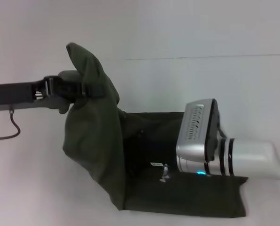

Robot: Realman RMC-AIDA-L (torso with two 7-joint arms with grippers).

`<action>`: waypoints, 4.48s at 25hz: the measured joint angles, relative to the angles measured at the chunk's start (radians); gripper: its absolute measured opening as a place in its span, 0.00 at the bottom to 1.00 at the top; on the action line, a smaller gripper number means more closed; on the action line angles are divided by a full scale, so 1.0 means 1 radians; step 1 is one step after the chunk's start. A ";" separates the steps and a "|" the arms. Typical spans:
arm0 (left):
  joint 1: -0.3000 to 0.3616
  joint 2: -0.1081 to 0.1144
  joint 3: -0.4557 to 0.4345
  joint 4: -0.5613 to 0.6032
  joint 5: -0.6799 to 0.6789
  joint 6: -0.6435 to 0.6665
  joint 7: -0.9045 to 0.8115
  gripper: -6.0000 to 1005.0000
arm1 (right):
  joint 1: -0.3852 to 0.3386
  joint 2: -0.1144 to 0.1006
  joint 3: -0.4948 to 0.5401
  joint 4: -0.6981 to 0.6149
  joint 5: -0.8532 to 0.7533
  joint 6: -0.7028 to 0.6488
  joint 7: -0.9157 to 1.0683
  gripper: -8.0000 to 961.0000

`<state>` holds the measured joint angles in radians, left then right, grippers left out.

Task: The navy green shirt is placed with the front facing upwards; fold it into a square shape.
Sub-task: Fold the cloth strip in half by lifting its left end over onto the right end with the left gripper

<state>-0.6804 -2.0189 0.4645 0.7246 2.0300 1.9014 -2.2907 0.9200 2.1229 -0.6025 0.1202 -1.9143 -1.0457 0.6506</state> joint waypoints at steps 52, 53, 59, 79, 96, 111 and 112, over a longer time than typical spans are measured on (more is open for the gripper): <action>0.010 -0.128 0.472 -0.022 -0.085 -0.340 0.067 0.07 | -0.361 -0.032 0.506 -0.101 0.002 -0.281 -0.004 0.61; 0.009 -0.133 0.479 -0.021 -0.085 -0.349 0.068 0.07 | -0.361 -0.032 0.507 -0.101 0.002 -0.281 -0.004 0.62; -0.005 -0.146 0.533 -0.046 -0.095 -0.410 0.065 0.07 | -0.361 -0.032 0.508 -0.102 0.002 -0.280 -0.003 0.64; 0.010 -0.143 0.518 -0.124 -0.219 -0.391 0.156 0.44 | -0.368 -0.032 0.549 -0.105 0.001 -0.291 -0.008 0.65; 0.062 -0.095 0.483 0.023 -0.018 -0.267 0.329 0.92 | -0.391 -0.036 0.407 -0.432 -0.034 -0.532 0.337 0.65; 0.034 -0.152 0.611 0.051 0.028 -0.395 0.399 0.92 | -0.442 -0.037 0.406 -0.465 -0.032 -0.569 0.369 0.65; 0.030 -0.153 0.623 0.044 0.021 -0.397 0.399 0.92 | -0.443 -0.037 0.406 -0.465 -0.032 -0.569 0.369 0.65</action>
<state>-0.6500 -2.1723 1.0873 0.7687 2.0508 1.5041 -1.8913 0.4768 2.0860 -0.1963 -0.3443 -1.9461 -1.6145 1.0201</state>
